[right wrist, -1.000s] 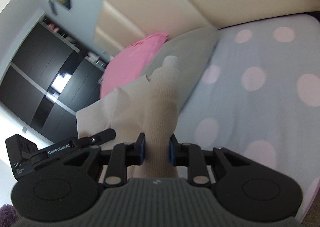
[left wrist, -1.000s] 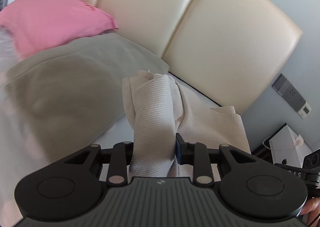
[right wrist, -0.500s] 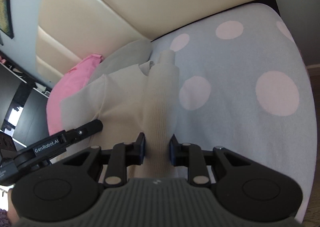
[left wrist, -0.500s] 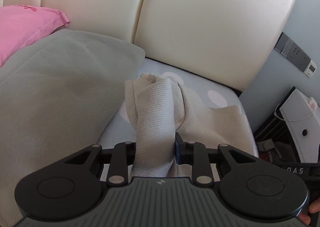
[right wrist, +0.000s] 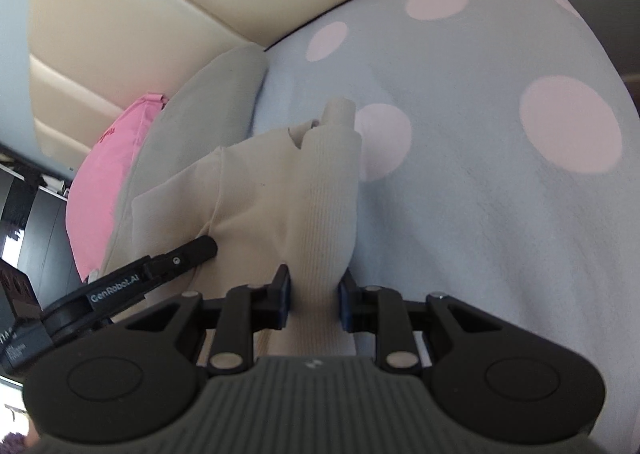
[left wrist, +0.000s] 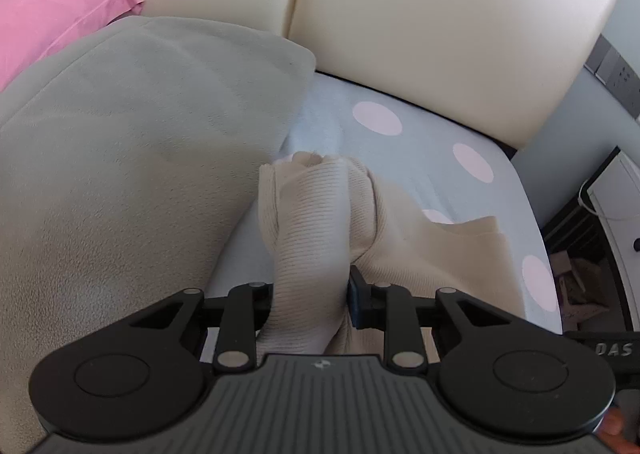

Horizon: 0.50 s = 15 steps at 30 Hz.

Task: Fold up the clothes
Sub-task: 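Carry the folded sweater with both grippers toward the grey pillow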

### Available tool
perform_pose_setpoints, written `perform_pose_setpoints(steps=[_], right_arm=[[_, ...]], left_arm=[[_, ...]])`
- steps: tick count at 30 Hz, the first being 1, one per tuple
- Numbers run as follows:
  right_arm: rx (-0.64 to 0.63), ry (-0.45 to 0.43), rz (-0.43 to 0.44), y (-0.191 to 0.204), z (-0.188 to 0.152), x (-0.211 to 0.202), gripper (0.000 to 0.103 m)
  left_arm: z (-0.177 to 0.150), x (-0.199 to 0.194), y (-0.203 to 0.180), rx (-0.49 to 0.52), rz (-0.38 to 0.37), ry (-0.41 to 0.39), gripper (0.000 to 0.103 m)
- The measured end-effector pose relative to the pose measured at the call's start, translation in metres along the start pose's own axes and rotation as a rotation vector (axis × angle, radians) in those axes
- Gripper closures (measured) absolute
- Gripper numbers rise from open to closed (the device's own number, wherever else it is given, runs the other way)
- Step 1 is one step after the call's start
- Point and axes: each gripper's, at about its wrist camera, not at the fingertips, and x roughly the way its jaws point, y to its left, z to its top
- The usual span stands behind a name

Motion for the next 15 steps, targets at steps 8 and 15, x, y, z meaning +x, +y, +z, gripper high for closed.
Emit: perform_pose_setpoints(steps=[8,15], right_arm=[[0.177,0.143,0.099,-0.012,-0.011,-0.02,0.078],[0.086,0.104,0.054,0.0,-0.023,-0.016,0.078]], left_arm=[[0.004,-0.036,-0.003,0.05,0.013,0.14,0.081],[-0.014,-0.017,0.011,0.001,0.023,0.123,0.081]])
